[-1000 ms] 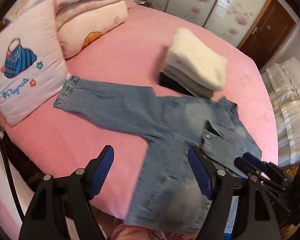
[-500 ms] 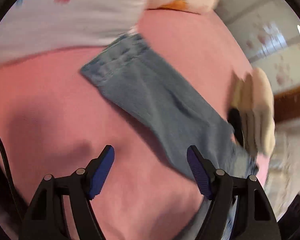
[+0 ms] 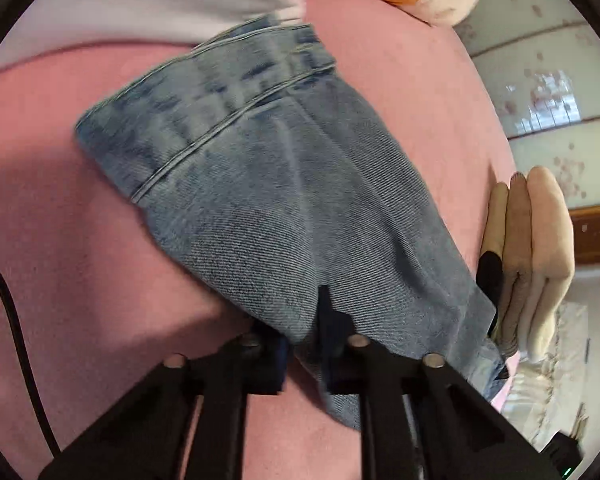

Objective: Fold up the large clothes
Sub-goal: 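Fold the held sleeve across the jacket body with the left tool and release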

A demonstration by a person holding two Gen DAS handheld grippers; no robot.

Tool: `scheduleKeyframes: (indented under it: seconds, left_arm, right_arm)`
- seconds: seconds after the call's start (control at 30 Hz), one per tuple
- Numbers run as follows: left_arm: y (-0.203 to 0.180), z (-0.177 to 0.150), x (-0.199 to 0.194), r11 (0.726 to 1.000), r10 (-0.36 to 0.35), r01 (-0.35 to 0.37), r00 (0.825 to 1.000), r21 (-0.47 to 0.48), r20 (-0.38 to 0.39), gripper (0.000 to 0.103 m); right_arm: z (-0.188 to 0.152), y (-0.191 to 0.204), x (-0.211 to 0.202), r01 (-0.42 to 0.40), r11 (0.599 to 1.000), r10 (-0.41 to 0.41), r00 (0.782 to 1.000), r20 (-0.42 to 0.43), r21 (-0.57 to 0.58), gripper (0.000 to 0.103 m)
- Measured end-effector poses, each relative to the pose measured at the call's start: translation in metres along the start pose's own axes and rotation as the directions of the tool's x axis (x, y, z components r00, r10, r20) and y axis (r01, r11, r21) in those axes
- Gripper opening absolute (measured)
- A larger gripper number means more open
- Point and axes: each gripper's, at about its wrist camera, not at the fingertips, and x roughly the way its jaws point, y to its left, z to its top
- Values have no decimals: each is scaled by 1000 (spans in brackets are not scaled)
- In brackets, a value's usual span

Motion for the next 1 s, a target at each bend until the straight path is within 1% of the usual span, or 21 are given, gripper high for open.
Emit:
scheduleKeyframes:
  seconds: [0.07,0.13,0.2,0.23,0.27,0.3,0.33,0.37,0.43,0.5,0.53,0.57,0.6,0.63,0.7,0.73,0.77,0.9,1.0]
  left_arm:
    - [-17,-4,-3,994,59,-62,998,88,31,4]
    - [-41,-8,-12,975,111,-123,991,186,75,3]
    - [-65,-12,-22,955,124,-150,986,257,114,3]
    - [-79,-16,-31,939,124,-161,983,303,138,3]
    - [-98,-22,-39,917,121,-174,979,358,166,3]
    - [-111,-27,-46,902,110,-174,977,394,181,2]
    - [-132,-37,-57,880,84,-167,976,445,200,2]
    - [-148,-45,-64,864,61,-157,976,478,210,2]
    - [-174,-60,-75,842,9,-122,977,525,211,2]
    - [-214,-85,-85,802,-54,-81,977,592,207,2]
    - [-224,-92,-87,789,-74,-66,977,611,201,2]
    - [-239,-103,-90,771,-100,-44,977,635,189,2]
    - [-261,-118,-89,747,-132,-11,978,665,164,2]
    - [-267,-126,-93,734,-148,6,977,679,151,2]
    - [-296,-151,-89,696,-187,48,976,717,116,2]
    - [-311,-166,-84,671,-204,69,974,739,95,3]
    - [-325,-180,-78,650,-212,82,974,755,77,3]
    - [-368,-238,-44,590,-223,141,975,795,-7,3]
    - [-387,-275,-17,560,-205,166,977,812,-58,3]
  right_arm:
    - [3,-10,-1,18,1000,-18,1000,5,19,36]
    - [6,-20,-3,30,999,-30,1000,8,44,36]
    - [9,-30,-5,39,997,-40,999,9,68,36]
    - [10,-35,-7,44,996,-45,999,9,79,36]
    - [10,-40,-10,48,995,-49,999,12,87,36]
    - [10,-44,-13,54,994,-56,998,15,94,36]
    - [9,-48,-16,62,993,-64,998,18,99,36]
    - [9,-52,-18,68,992,-70,997,19,105,36]
    - [6,-65,-26,72,989,-76,997,24,128,36]
    - [3,-77,-35,71,986,-77,996,33,153,36]
    - [1,-86,-40,72,983,-80,996,38,168,36]
    - [-2,-94,-45,72,981,-81,996,44,181,36]
    - [-4,-101,-50,74,979,-85,995,49,192,36]
    - [-8,-111,-57,77,975,-90,994,56,207,36]
    - [-14,-130,-68,82,970,-100,993,68,230,36]
    - [-19,-142,-75,88,966,-108,991,73,243,36]
    - [-24,-153,-81,92,963,-115,990,77,254,36]
    - [-49,-206,-102,121,939,-154,985,80,321,36]
    - [-72,-245,-113,157,917,-193,979,64,366,36]
